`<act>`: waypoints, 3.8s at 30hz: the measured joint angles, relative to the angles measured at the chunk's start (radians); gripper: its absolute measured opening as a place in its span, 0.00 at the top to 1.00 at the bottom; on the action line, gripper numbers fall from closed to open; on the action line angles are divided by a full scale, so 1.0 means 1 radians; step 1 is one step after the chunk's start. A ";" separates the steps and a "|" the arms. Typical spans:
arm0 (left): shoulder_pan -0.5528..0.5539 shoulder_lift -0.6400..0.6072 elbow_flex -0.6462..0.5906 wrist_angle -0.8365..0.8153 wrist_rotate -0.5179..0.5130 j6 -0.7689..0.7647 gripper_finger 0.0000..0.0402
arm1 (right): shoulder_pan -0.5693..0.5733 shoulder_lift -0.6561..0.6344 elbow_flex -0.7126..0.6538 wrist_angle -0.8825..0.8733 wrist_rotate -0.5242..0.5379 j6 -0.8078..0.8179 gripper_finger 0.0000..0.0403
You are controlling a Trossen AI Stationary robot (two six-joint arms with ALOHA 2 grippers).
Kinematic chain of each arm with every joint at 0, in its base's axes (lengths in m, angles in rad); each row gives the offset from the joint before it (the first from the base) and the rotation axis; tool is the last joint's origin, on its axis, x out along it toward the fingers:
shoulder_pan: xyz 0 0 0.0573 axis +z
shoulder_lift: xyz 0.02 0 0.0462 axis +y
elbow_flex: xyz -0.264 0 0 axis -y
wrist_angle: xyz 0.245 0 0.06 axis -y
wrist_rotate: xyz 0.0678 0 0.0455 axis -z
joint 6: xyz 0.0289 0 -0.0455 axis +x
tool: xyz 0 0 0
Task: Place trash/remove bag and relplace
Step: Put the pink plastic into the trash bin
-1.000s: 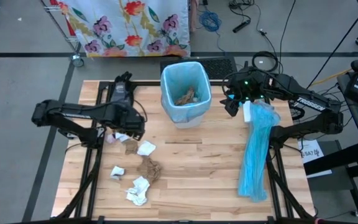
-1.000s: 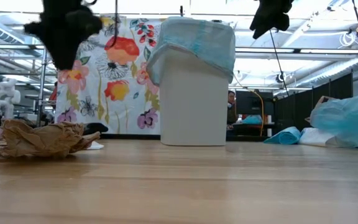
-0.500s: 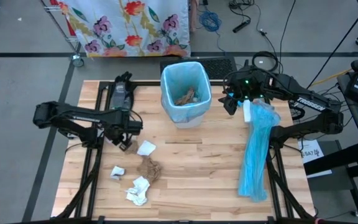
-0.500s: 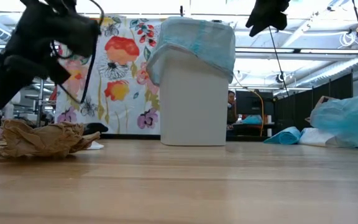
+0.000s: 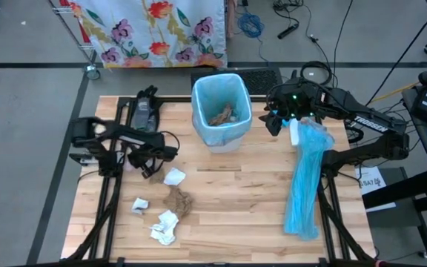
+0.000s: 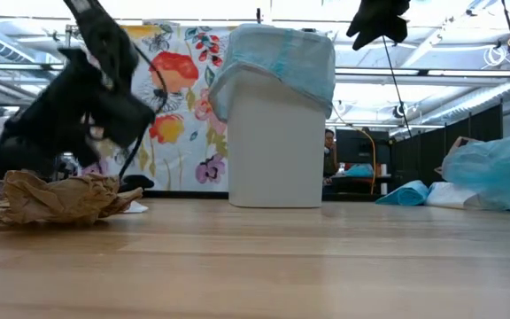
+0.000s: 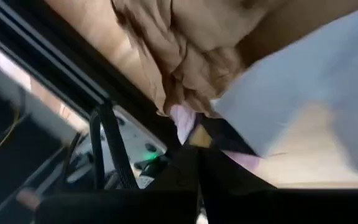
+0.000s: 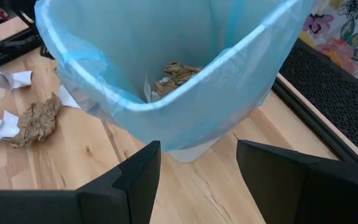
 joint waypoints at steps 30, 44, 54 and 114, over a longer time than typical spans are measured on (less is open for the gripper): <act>-0.025 -0.024 0.669 0.110 -0.036 0.088 1.00 | 0.000 0.000 0.000 0.005 0.000 -0.002 0.50; 0.114 -0.217 0.225 0.142 -0.050 -0.061 1.00 | 0.000 0.000 0.000 0.002 -0.001 0.003 0.50; 0.206 -0.298 -0.060 0.329 -0.067 -0.263 1.00 | 0.000 0.000 0.000 0.004 -0.003 0.003 0.50; -0.033 -0.438 0.090 0.758 0.161 0.244 0.44 | 0.000 0.000 0.000 0.006 0.005 0.271 0.50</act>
